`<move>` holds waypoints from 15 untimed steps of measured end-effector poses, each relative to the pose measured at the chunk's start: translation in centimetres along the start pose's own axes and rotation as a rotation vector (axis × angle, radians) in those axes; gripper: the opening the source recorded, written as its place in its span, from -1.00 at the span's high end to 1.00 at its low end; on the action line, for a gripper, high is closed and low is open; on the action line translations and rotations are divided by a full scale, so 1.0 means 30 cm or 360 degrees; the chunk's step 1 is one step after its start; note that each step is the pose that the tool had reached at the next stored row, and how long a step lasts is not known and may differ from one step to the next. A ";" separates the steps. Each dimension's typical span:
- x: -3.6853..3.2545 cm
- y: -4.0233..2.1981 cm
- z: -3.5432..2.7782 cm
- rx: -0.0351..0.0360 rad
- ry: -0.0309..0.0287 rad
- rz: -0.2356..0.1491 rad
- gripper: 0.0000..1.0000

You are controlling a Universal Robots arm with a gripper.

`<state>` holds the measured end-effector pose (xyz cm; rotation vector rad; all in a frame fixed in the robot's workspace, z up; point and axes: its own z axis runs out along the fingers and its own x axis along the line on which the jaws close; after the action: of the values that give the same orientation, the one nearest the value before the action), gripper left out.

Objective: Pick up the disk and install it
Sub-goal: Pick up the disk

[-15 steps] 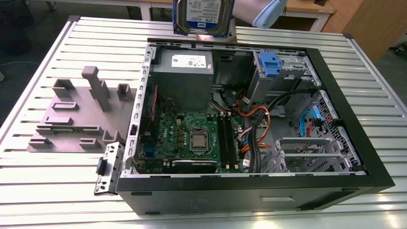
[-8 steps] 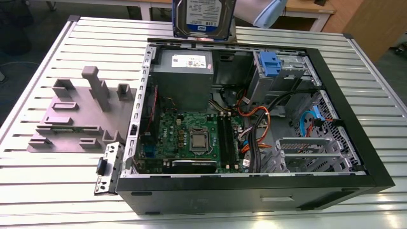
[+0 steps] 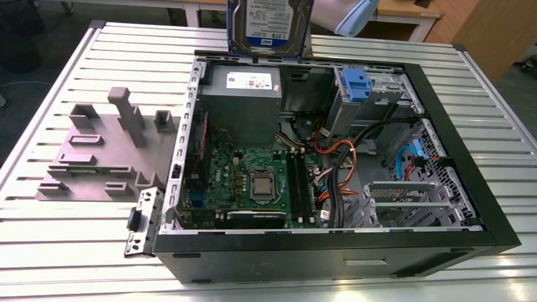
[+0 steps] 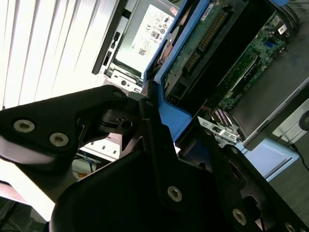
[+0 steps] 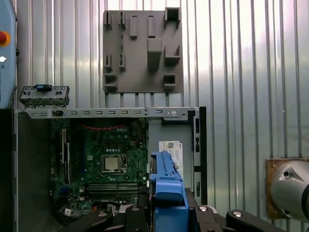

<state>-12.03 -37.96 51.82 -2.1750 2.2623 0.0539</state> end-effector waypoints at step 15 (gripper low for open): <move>-0.002 -0.060 0.000 0.0000 0.00007 0.0000 0.26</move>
<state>-10.23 -37.99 51.78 -2.1753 2.2626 0.0536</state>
